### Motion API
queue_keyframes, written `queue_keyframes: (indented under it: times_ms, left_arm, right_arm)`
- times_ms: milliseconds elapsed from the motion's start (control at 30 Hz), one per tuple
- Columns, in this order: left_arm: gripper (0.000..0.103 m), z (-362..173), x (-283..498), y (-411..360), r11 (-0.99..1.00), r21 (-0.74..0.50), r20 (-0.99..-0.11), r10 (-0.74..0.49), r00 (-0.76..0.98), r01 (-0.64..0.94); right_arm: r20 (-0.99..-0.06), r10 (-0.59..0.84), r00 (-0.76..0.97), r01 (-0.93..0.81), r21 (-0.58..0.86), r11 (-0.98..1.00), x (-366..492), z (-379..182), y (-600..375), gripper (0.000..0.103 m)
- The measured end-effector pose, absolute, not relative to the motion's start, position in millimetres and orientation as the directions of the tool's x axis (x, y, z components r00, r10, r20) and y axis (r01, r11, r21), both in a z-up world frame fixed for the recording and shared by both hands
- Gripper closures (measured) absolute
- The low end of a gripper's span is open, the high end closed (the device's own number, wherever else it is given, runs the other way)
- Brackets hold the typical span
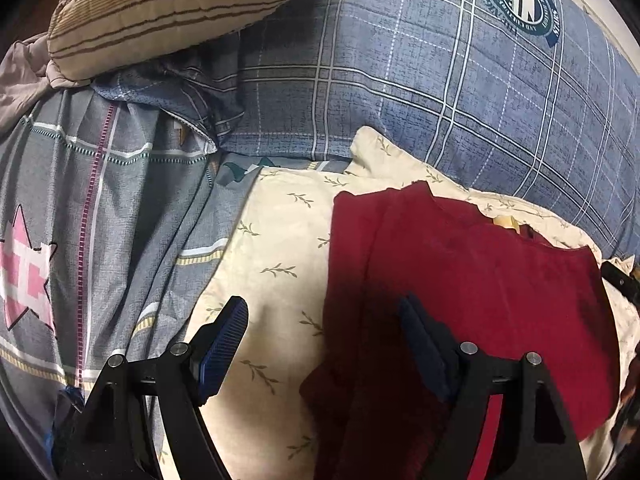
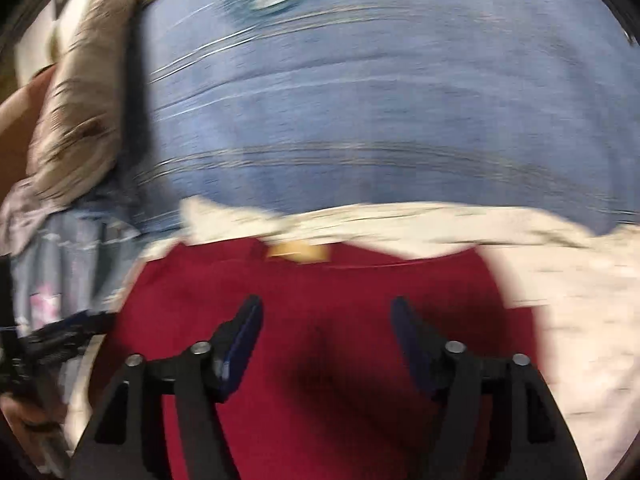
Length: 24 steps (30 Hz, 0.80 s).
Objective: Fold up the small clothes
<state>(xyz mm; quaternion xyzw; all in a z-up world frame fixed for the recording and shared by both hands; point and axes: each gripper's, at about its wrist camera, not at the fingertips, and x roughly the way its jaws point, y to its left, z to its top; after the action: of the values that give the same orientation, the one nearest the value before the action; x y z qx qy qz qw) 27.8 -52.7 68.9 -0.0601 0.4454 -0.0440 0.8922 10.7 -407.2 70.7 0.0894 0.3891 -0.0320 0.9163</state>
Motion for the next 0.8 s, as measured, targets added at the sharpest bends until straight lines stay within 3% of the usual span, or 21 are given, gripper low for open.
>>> queue_keyframes:
  times_ms: [67, 167, 200, 233, 367, 433, 600, 667, 733, 800]
  left_arm:
    - [0.025, 67.1, 29.1, -56.7, 0.990, -0.138, -0.791, -0.127, 0.598, 0.028]
    - [0.025, 63.8, 31.7, -61.9, 0.992, -0.124, -0.797, -0.119, 0.593, 0.032]
    - [0.025, 63.3, 32.4, -62.8, 0.992, -0.119, -0.798, -0.116, 0.592, 0.033]
    - [0.025, 62.4, 33.5, -64.1, 0.993, -0.112, -0.799, -0.110, 0.591, 0.033]
    - [0.025, 61.5, 37.0, -65.9, 0.994, -0.109, -0.797, -0.104, 0.595, 0.028]
    - [0.025, 59.7, 38.1, -67.2, 0.994, -0.104, -0.800, -0.099, 0.592, 0.025]
    - [0.025, 60.2, 35.8, -66.4, 0.994, -0.106, -0.801, -0.101, 0.591, 0.027]
    - [0.025, 61.1, 34.0, -65.6, 0.994, -0.108, -0.800, -0.103, 0.591, 0.026]
    - [0.025, 61.9, 32.7, -65.1, 0.994, -0.106, -0.798, -0.102, 0.593, 0.028]
    - [0.025, 62.2, 31.5, -65.8, 0.994, -0.102, -0.797, -0.099, 0.596, 0.028]
  right_arm:
    - [-0.741, -0.081, 0.666, 0.233, 0.104, 0.967, 14.9, 63.2, -438.4, 0.027]
    - [-0.780, -0.041, 0.624, 0.248, 0.148, 0.957, 28.2, 43.5, -464.7, 0.032]
    - [-0.792, -0.007, 0.610, 0.228, 0.167, 0.959, 33.0, 36.9, -466.6, 0.058]
    - [-0.804, 0.025, 0.594, 0.201, 0.179, 0.963, 36.8, 30.8, -465.8, 0.098]
    - [-0.761, -0.054, 0.646, 0.120, 0.031, 0.992, 37.0, 43.0, -443.5, 0.096]
    - [-0.742, -0.065, 0.667, 0.133, 0.033, 0.991, 41.9, 46.9, -448.4, 0.096]
    - [-0.810, -0.068, 0.582, 0.180, 0.046, 0.983, 57.8, 21.4, -459.6, 0.094]
    - [-0.794, -0.097, 0.600, 0.210, 0.040, 0.977, 46.3, 32.6, -460.6, 0.081]
    - [-0.771, -0.119, 0.626, 0.232, 0.038, 0.972, 30.0, 50.1, -459.6, 0.061]
    - [-0.744, -0.088, 0.662, 0.199, 0.061, 0.978, 10.9, 68.4, -450.4, 0.059]
